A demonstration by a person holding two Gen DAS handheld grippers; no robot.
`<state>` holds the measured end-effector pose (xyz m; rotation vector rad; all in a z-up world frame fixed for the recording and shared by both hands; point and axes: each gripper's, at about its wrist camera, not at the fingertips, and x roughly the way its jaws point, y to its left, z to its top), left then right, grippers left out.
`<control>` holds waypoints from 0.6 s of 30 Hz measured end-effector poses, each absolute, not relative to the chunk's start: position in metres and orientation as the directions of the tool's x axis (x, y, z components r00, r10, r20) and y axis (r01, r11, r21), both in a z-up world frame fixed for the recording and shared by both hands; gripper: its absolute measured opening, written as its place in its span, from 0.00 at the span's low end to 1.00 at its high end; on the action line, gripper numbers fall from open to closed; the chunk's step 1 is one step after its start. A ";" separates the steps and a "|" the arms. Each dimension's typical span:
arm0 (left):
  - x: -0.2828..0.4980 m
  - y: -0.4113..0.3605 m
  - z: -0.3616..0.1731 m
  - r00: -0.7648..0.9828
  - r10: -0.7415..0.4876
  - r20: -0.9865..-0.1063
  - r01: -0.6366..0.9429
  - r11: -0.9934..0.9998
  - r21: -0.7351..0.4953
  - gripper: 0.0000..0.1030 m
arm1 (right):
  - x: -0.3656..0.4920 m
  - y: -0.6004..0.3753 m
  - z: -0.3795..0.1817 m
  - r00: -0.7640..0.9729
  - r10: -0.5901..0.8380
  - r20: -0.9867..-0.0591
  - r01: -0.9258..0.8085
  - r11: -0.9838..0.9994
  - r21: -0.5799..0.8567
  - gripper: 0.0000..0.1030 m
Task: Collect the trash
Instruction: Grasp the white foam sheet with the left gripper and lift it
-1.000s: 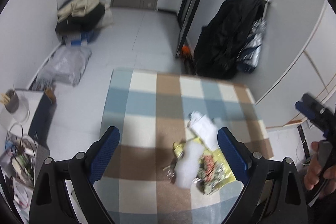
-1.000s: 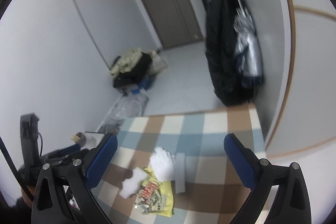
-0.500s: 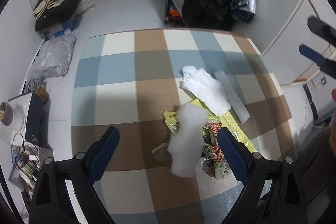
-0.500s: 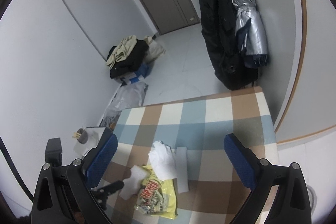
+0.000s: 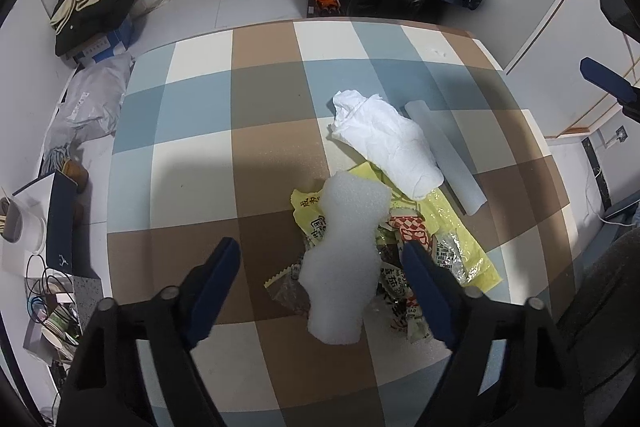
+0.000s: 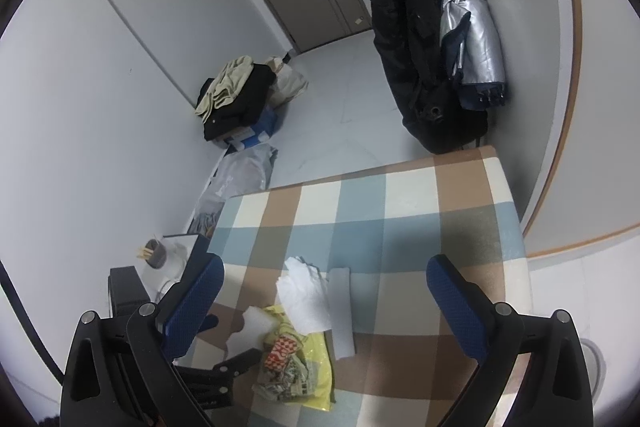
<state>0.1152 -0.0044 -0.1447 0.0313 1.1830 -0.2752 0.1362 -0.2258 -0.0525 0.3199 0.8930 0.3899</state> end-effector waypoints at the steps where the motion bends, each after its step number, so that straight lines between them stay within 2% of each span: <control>1: 0.117 -0.005 -0.145 0.350 -0.191 -0.917 0.225 0.968 -0.116 0.73 | 0.136 -0.226 -0.053 0.566 0.456 -0.687 -0.194 0.884 0.426 1.00; 2: 0.116 -0.005 -0.145 0.354 -0.185 -0.917 0.221 0.969 -0.110 0.72 | 0.136 -0.225 -0.053 0.565 0.456 -0.688 -0.193 0.883 0.427 1.00; 6: 0.116 -0.008 -0.145 0.355 -0.202 -0.913 0.237 0.964 -0.121 0.56 | 0.136 -0.226 -0.053 0.565 0.453 -0.689 -0.187 0.884 0.428 1.00; 10: 0.116 -0.011 -0.148 0.333 -0.201 -0.921 0.254 0.960 -0.118 0.33 | 0.135 -0.227 -0.055 0.563 0.448 -0.694 -0.177 0.886 0.428 1.00; 18: 0.118 0.000 -0.143 0.338 -0.223 -0.914 0.217 0.964 -0.155 0.32 | 0.135 -0.227 -0.057 0.563 0.430 -0.706 -0.164 0.895 0.414 1.00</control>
